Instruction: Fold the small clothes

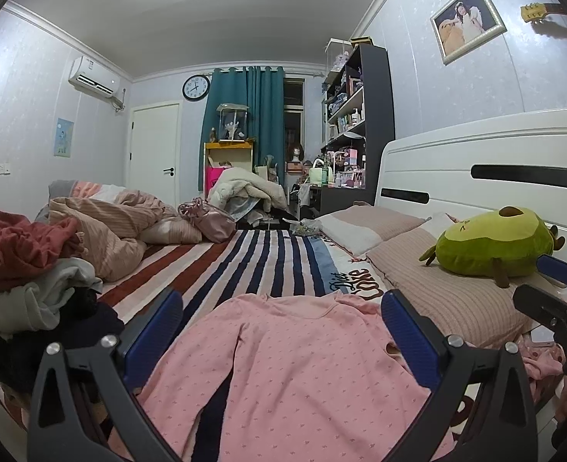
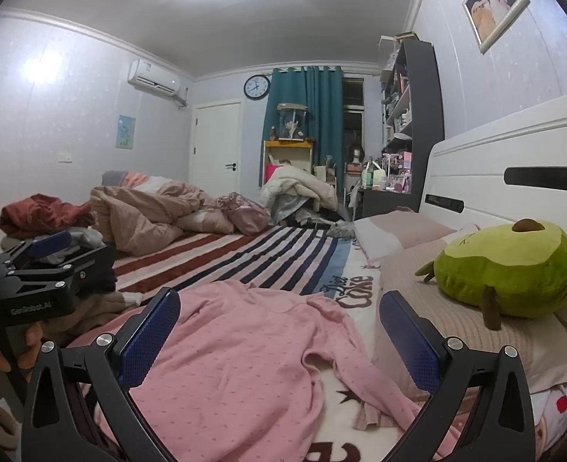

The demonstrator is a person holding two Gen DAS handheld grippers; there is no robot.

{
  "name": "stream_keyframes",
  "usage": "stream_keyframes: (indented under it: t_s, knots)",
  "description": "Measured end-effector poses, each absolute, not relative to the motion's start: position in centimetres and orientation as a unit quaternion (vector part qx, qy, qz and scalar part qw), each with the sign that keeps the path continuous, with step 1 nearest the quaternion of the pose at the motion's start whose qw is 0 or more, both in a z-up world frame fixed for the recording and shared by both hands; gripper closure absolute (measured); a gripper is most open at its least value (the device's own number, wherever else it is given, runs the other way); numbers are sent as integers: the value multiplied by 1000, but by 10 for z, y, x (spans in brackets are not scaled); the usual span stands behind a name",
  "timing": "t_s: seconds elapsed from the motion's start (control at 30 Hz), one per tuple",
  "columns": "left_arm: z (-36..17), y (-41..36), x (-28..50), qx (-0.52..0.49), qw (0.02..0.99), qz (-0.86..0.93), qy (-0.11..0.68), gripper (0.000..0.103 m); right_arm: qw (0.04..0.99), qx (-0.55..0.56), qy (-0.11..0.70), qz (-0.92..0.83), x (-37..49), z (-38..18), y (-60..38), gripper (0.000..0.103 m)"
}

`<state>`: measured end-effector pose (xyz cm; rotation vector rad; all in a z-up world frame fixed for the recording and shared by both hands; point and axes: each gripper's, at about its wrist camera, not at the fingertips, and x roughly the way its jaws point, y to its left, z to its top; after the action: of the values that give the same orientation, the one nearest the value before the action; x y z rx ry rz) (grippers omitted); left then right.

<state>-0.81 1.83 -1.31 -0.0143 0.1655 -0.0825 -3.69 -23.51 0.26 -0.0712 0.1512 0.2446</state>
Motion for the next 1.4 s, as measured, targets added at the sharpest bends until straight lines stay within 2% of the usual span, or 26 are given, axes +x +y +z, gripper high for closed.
stream_keyframes:
  t_s: [0.83,0.97,1.03,1.17,1.23,1.4]
  knots:
    - [-20,27,-1,-23,993,-39,108,1,988,-18,77,131,-40,1,-233,0]
    - [-55,64,11,-43,984,-39,170,1,985,-4,99,144,-27,-20,-230,0]
    - [-75,86,16,-43,979,-22,199,1,982,-3,119,149,-17,-37,-226,11]
    - [-118,137,24,-67,963,19,259,6,975,-2,160,152,3,-67,-219,22]
    - [-137,154,28,-77,954,29,288,17,971,12,177,159,13,-81,-218,23]
    - [-181,179,32,-94,937,67,331,20,960,52,224,161,34,-115,-218,23]
